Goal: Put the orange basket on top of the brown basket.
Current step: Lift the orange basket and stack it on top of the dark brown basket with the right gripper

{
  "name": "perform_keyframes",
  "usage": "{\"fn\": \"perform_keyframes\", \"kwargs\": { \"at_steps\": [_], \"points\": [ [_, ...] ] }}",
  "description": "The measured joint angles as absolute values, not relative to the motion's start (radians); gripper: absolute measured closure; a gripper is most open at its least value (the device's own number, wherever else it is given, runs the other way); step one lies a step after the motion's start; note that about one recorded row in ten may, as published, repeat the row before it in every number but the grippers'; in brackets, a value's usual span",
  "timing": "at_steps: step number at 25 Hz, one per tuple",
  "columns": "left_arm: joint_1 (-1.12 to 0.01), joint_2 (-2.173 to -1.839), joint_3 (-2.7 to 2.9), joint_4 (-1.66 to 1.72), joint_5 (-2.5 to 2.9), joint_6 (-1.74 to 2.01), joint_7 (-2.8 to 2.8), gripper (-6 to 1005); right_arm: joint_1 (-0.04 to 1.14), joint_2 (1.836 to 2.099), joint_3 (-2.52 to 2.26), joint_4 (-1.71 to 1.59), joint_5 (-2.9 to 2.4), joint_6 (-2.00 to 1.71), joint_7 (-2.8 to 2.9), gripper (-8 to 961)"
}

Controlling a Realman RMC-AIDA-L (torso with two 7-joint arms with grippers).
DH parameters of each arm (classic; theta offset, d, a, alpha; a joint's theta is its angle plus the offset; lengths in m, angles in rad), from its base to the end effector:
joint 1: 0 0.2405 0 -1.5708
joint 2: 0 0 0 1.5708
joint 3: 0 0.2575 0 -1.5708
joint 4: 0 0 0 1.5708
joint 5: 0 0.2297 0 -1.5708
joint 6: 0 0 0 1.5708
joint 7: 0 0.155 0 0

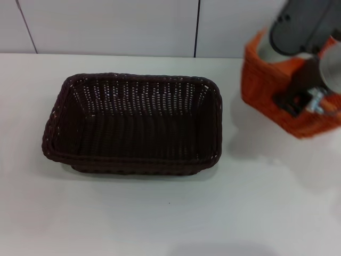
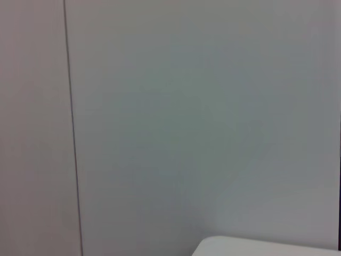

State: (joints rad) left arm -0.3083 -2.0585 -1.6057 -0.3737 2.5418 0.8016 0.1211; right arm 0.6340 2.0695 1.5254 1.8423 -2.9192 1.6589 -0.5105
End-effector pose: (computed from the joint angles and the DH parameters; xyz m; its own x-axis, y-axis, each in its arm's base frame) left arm -0.4217 0.3510 0.0503 0.7185 0.1106 0.6867 0.6195 0.3471 -0.7041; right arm 0.0802 0.3652 0.0359 0.8688 -0.3607 0.3394 -0.0447 -0.7396 -0.6715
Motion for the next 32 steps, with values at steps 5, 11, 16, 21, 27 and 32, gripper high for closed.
{"fn": "perform_keyframes", "kwargs": {
  "at_steps": [5,11,16,21,27,32],
  "points": [
    [-0.31,-2.061,-1.604,-0.361,2.542,0.798,0.121,273,0.714,2.068,1.511,1.914,-2.919,1.7,-0.577,763],
    [-0.311,-2.066,-1.603,-0.358,2.543,0.774,0.111,273,0.702,2.067,1.375,2.032,-2.919,1.718,-1.023,765],
    [-0.314,-2.069,-1.572,-0.35,2.536,0.757,0.088,273,0.721,2.038,1.315,2.022,-2.911,1.682,-1.201,769],
    [-0.31,-2.071,-1.568,-0.343,2.535,0.76,0.068,273,0.738,2.009,1.296,2.017,-2.888,1.643,-1.264,775],
    [-0.304,-2.07,-1.575,-0.345,2.535,0.782,0.06,273,0.755,1.992,1.205,1.948,-2.88,1.623,-1.297,785],
    [-0.303,-2.071,-1.579,-0.344,2.534,0.799,0.057,273,0.763,1.977,1.121,1.899,-2.913,1.61,-1.302,789]
  ]
}}
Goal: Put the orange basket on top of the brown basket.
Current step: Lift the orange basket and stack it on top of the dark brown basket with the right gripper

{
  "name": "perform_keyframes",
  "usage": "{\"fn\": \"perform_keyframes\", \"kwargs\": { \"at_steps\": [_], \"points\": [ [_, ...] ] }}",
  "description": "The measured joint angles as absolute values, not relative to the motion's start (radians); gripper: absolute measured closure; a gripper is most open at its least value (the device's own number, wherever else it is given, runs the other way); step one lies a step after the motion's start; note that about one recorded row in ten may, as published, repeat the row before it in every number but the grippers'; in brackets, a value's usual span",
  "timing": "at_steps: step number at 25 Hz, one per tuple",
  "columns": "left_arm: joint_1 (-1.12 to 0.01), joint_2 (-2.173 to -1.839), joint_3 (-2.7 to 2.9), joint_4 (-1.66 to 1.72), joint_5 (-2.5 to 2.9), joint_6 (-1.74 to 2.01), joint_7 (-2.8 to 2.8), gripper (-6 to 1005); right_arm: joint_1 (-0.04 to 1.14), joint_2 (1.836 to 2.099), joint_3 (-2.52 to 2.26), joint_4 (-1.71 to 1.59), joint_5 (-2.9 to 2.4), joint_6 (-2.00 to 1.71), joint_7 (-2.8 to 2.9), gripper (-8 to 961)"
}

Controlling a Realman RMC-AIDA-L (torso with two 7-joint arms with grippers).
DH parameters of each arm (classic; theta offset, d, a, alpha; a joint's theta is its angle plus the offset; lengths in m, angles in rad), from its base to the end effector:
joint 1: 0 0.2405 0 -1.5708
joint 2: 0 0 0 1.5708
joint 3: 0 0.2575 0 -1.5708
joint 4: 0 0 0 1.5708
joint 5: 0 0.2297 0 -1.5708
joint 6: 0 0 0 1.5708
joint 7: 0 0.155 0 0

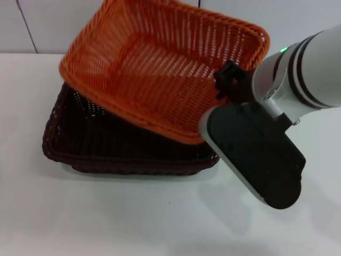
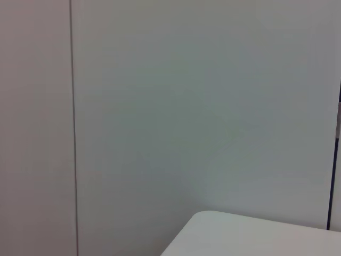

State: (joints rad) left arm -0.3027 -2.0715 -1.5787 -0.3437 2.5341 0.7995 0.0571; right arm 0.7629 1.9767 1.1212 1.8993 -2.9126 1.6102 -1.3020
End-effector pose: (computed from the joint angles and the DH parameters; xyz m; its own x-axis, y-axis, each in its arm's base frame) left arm -0.4266 0.3419 0.0360 0.6698 0.1309 0.7309 0.6603 0.3451 -0.6670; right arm 0.0252 0.3272 -0.0221 0.2845 0.6089 0.7405 0.8601 -0.5033 0.0834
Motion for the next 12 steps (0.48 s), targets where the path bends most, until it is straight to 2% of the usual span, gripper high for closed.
{"fn": "perform_keyframes", "kwargs": {
  "at_steps": [2,7,12],
  "points": [
    [-0.306,-2.072,-1.576,-0.341,2.534,0.799,0.057,273,0.762,1.965,1.104,1.871,-2.915,1.584,-1.302,790],
    [-0.308,-2.075,-1.574,-0.343,2.534,0.799,0.054,273,0.772,1.955,1.054,1.844,-2.916,1.557,-1.3,790],
    [-0.308,-2.076,-1.571,-0.339,2.534,0.799,0.024,273,0.784,1.954,1.012,1.82,-2.917,1.537,-1.284,795]
  ]
}}
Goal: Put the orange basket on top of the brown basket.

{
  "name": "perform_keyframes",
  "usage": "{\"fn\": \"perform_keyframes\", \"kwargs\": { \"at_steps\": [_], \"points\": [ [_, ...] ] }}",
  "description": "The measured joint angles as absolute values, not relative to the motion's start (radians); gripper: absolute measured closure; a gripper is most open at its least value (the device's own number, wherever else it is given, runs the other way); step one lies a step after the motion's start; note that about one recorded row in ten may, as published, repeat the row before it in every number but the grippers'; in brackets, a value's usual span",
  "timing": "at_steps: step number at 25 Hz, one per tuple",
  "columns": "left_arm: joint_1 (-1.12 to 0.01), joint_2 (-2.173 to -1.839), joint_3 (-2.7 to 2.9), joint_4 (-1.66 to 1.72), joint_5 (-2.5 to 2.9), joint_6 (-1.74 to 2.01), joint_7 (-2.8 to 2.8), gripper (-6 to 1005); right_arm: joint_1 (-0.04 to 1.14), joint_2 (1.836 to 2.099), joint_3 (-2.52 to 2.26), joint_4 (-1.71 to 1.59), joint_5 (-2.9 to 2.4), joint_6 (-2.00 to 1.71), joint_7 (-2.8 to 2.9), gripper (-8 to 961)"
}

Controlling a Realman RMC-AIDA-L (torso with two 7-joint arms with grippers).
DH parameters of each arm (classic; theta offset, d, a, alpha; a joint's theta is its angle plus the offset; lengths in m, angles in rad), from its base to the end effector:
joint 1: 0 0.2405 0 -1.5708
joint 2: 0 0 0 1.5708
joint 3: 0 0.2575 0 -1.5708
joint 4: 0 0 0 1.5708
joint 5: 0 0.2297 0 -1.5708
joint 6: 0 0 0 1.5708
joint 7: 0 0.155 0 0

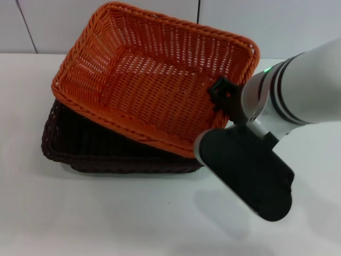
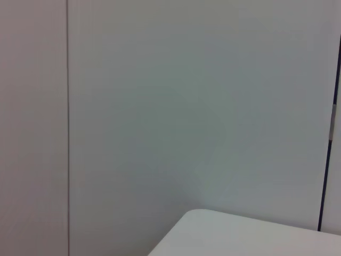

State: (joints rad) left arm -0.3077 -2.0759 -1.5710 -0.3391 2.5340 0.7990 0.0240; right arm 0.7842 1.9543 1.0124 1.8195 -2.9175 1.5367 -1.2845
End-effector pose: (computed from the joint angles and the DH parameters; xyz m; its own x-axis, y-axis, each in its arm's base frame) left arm -0.4243 0.3430 0.0320 0.6468 0.1243 0.7524 0.6847 0.3397 -0.6448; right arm 0.0365 0.3280 -0.0462 0.2094 0.6452 0.7347 0.8702 -0.4657 0.1609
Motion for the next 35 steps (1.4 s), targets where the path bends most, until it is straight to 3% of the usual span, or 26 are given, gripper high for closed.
{"fn": "perform_keyframes", "kwargs": {
  "at_steps": [10,15,24,32,35],
  "points": [
    [-0.294,-2.072,-1.553,-0.333,2.534,0.785,-0.008,273,0.784,1.946,0.949,1.869,-2.921,1.559,-1.086,808],
    [-0.294,-2.071,-1.552,-0.326,2.534,0.784,-0.01,273,0.768,1.935,0.934,1.879,-2.922,1.571,-1.077,639],
    [-0.297,-2.071,-1.552,-0.324,2.534,0.783,-0.01,273,0.726,1.926,0.919,1.985,-2.923,1.577,-1.063,438],
    [-0.301,-2.071,-1.55,-0.314,2.54,0.782,-0.009,273,0.694,1.938,0.911,2.031,-2.922,1.545,-1.065,205],
    [-0.302,-2.071,-1.541,-0.308,2.541,0.782,-0.009,273,0.689,1.955,0.89,2.031,-2.921,1.527,-1.068,205]
  ]
}}
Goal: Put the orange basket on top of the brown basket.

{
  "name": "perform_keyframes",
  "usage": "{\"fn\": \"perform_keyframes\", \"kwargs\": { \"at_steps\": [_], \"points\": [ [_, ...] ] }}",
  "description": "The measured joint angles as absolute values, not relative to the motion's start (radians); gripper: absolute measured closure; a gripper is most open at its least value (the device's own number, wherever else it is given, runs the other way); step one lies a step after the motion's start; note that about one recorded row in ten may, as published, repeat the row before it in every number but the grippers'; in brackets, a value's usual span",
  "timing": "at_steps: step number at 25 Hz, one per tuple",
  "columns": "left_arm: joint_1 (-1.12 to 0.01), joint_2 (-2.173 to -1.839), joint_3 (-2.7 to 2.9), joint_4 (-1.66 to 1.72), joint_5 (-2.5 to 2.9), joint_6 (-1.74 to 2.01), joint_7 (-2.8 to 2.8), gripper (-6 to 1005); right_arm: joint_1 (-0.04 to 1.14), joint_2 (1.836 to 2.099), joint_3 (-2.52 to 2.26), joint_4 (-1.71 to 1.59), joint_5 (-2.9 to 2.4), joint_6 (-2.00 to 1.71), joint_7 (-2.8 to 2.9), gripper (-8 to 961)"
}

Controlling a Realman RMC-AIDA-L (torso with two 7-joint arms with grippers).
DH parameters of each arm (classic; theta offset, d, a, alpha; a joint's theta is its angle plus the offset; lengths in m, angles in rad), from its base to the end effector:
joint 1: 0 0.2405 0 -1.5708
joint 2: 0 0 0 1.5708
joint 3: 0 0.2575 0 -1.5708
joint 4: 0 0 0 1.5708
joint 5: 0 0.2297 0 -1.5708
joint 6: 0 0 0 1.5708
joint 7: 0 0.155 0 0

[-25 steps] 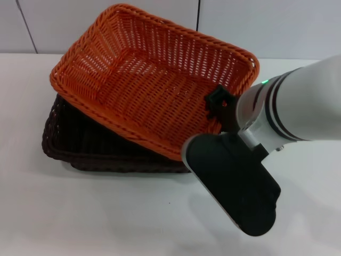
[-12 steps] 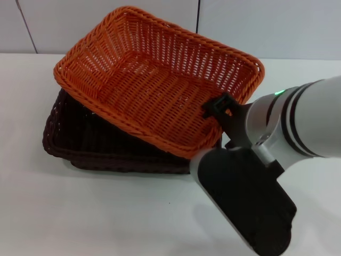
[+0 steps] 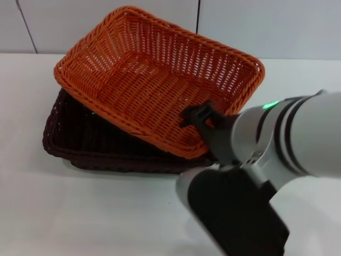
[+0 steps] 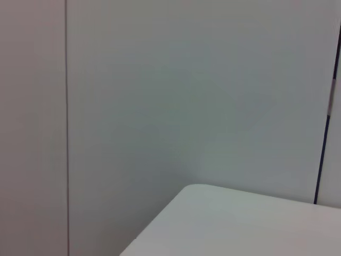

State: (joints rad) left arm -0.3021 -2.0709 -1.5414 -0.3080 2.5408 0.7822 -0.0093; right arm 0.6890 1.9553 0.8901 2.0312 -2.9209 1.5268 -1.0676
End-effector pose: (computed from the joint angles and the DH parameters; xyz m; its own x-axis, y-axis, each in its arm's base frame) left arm -0.4330 0.3346 0.0242 0.6319 0.1705 0.7561 0.6872 0.3279 -0.6483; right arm 0.0231 0.2723 -0.0546 0.3685 0.6572 0.6575 0.8692 -0.4944 0.0070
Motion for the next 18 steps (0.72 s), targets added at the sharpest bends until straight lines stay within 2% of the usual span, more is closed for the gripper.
{"fn": "perform_keyframes", "kwargs": {
  "at_steps": [1,5,18],
  "points": [
    [-0.301,-2.071,-1.538,-0.307,2.54,0.782,-0.009,273,0.689,1.955,0.89,2.031,-2.921,1.527,-1.068,205],
    [-0.299,-2.071,-1.535,-0.3,2.539,0.782,-0.009,273,0.683,1.983,0.848,2.028,-2.921,1.502,-1.062,205],
    [-0.293,-2.069,-1.498,-0.296,2.539,0.782,-0.009,273,0.658,2.017,0.828,2.031,-2.922,1.477,-1.06,205]
  ]
}}
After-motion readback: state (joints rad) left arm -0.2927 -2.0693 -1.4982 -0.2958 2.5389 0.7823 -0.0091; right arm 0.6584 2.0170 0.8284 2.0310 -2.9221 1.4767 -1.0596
